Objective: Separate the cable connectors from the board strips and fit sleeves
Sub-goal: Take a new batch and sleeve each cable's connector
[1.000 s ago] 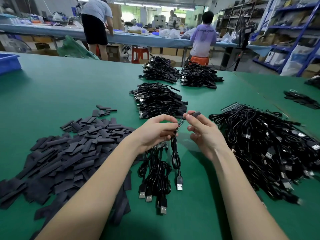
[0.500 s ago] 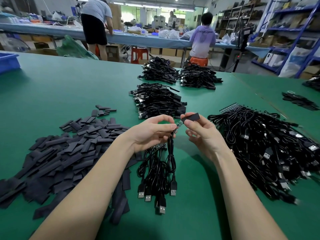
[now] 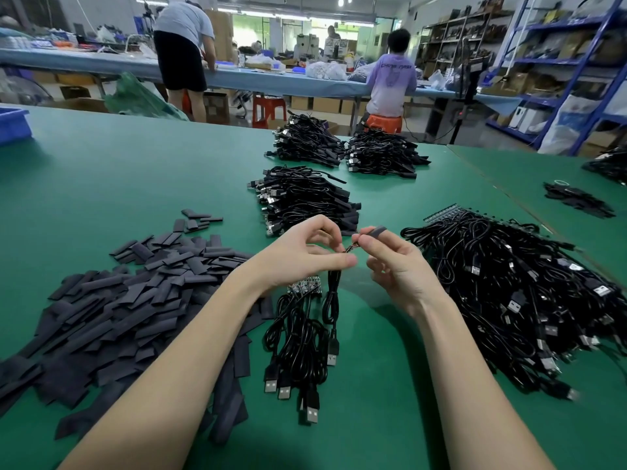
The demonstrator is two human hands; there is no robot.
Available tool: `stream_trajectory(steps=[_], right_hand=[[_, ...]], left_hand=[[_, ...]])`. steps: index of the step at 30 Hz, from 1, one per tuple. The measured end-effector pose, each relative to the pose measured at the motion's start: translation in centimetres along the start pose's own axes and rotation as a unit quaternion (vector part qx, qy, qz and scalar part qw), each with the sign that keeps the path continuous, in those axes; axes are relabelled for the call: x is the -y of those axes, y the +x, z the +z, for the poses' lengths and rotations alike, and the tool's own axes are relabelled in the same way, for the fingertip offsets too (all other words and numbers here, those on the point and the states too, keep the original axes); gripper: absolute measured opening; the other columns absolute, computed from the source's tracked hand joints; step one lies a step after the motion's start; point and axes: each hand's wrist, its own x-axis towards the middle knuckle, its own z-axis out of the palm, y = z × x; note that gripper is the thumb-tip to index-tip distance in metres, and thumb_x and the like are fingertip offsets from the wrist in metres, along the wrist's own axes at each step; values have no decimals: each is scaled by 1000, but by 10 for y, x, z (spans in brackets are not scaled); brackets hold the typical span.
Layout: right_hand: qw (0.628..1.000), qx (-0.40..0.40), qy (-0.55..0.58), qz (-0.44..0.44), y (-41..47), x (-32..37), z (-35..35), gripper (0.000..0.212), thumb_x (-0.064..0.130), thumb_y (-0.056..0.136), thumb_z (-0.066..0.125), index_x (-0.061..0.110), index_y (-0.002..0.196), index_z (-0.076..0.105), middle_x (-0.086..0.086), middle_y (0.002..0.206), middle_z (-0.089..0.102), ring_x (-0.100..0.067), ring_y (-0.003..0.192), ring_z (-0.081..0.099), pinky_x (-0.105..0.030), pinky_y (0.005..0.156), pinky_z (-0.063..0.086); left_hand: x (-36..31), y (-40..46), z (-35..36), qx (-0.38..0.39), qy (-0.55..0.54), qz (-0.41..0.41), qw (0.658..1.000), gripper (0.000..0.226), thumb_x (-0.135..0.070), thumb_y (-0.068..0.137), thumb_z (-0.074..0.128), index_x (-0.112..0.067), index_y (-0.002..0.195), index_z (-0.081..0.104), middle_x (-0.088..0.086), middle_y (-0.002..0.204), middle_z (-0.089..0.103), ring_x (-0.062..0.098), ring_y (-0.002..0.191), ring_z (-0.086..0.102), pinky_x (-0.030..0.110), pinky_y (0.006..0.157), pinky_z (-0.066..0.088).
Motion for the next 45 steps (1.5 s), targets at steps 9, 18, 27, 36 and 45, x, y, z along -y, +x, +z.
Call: stream_trajectory(steps=[9,18,27,36,45], right_hand=[[999,-18,25,21,-2,-1,-11,26,37,65,90,31,89,82,7,101,75,-2,50,36,-11,43,27],[998,-22,43,40,-2,-2,-11,17,36,70,85,32,86,82,10,103,74,-2,50,35,-13,45,22],[998,-11,47,44,0,-7,-4,23,36,69,85,29,91,83,14,93,72,-2,47,36,-13,42,26],[994,-84,-42,-63,-2,0,8,26,42,82,82,40,107,75,2,95,79,-8,56,44,-15,51,38],[987,-126,-19,-95,-2,0,16,19,24,91,78,31,108,77,-8,86,77,-10,50,28,-16,43,28]], left_hand=[[-6,1,9,-53,122,92,987,19,-13,86,78,-23,96,65,-4,91,76,8,88,72,15,77,51],[-5,0,14,-96,154,150,972,11,-11,87,77,-21,92,75,-12,91,76,8,87,73,39,80,59],[-2,1,14,-108,142,154,972,11,-15,85,80,-21,94,78,-10,90,77,8,89,73,44,83,59],[5,7,15,-134,103,128,977,15,-19,84,82,-25,87,68,-10,89,77,8,88,74,16,75,51],[3,7,22,-170,95,110,975,14,-18,80,84,-21,84,71,-9,78,76,5,79,73,15,76,53]])
